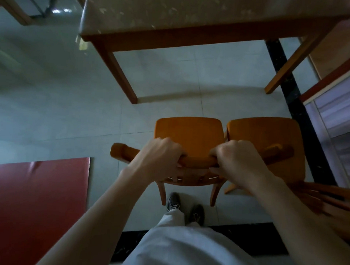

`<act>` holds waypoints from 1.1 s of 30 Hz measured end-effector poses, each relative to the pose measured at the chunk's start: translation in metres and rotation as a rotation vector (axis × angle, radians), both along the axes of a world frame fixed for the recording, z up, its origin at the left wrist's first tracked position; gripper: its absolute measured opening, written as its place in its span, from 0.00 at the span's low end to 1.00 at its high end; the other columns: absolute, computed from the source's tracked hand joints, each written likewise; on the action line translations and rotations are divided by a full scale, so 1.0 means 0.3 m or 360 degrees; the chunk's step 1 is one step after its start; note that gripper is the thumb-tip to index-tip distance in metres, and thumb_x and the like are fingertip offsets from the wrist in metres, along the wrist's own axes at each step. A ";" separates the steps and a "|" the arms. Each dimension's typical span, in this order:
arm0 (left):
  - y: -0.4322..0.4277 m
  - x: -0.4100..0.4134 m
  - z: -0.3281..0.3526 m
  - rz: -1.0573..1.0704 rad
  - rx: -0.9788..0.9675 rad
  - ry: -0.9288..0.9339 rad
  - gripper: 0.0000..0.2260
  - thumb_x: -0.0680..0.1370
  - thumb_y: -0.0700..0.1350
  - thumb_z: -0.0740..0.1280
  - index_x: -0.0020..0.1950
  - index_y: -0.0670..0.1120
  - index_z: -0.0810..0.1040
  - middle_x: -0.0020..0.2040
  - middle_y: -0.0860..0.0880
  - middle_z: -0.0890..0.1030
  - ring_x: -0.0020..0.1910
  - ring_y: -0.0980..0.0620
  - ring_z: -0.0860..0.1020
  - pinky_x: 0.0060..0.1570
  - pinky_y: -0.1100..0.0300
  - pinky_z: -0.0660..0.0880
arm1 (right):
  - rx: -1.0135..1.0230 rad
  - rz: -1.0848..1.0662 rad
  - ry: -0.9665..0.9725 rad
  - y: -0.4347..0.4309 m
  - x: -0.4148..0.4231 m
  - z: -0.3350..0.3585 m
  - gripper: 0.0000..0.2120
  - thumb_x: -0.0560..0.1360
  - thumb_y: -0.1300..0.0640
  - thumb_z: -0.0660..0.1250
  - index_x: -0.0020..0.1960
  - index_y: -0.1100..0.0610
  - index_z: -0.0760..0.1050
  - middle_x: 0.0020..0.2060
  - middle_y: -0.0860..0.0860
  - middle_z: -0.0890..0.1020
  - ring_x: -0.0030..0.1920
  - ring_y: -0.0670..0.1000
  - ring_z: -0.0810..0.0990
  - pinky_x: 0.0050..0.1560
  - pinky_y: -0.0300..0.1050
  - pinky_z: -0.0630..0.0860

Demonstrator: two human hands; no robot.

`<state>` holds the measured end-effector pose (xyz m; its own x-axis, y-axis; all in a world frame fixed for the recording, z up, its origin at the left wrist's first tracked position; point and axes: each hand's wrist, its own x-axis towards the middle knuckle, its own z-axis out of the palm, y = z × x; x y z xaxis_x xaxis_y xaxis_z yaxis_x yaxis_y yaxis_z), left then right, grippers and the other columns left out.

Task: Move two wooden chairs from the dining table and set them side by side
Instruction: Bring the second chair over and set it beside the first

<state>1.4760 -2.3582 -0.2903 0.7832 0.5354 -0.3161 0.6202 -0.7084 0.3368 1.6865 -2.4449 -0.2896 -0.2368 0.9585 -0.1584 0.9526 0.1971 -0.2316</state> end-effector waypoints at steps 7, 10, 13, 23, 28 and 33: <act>-0.355 -0.129 -0.130 0.0070 -0.0171 -0.0036 0.06 0.82 0.51 0.70 0.59 0.55 0.82 0.49 0.56 0.86 0.42 0.59 0.84 0.46 0.62 0.82 | 0.0215 0.0036 0.0093 -0.361 -0.101 -0.120 0.08 0.70 0.53 0.81 0.39 0.55 0.83 0.32 0.51 0.84 0.28 0.51 0.83 0.28 0.45 0.80; -0.476 -0.174 -0.182 0.0034 -0.0183 -0.0048 0.10 0.86 0.55 0.62 0.62 0.54 0.79 0.51 0.55 0.86 0.43 0.56 0.85 0.45 0.61 0.80 | 0.0237 0.0089 0.0091 -0.483 -0.135 -0.198 0.11 0.70 0.48 0.80 0.40 0.54 0.84 0.32 0.50 0.85 0.29 0.50 0.84 0.29 0.46 0.82; -0.553 -0.186 -0.225 0.0006 -0.0168 -0.0045 0.13 0.87 0.56 0.58 0.62 0.52 0.79 0.52 0.53 0.86 0.44 0.55 0.86 0.48 0.56 0.83 | 0.0196 0.0095 0.0121 -0.548 -0.142 -0.235 0.13 0.71 0.45 0.80 0.41 0.54 0.84 0.32 0.50 0.85 0.30 0.49 0.84 0.30 0.45 0.82; -0.561 -0.175 -0.309 0.0004 -0.0005 -0.0154 0.10 0.88 0.53 0.59 0.63 0.51 0.77 0.53 0.52 0.86 0.46 0.54 0.86 0.48 0.55 0.83 | 0.0624 0.0039 0.0250 -0.535 -0.127 -0.287 0.19 0.78 0.47 0.61 0.39 0.56 0.85 0.32 0.51 0.86 0.30 0.51 0.85 0.30 0.45 0.83; -0.603 -0.162 -0.341 -0.0004 -0.0062 -0.0212 0.10 0.87 0.53 0.60 0.60 0.50 0.77 0.52 0.51 0.86 0.45 0.53 0.85 0.49 0.56 0.82 | 0.0699 0.0055 0.0290 -0.565 -0.124 -0.311 0.30 0.85 0.42 0.53 0.37 0.56 0.85 0.31 0.51 0.86 0.28 0.50 0.85 0.28 0.43 0.82; -0.624 -0.122 -0.379 0.0024 -0.0042 -0.0252 0.09 0.87 0.53 0.61 0.58 0.50 0.77 0.51 0.51 0.86 0.45 0.51 0.86 0.48 0.55 0.81 | 0.0595 0.0070 0.0133 -0.578 -0.078 -0.341 0.08 0.68 0.53 0.81 0.39 0.57 0.86 0.34 0.52 0.88 0.31 0.52 0.86 0.30 0.45 0.83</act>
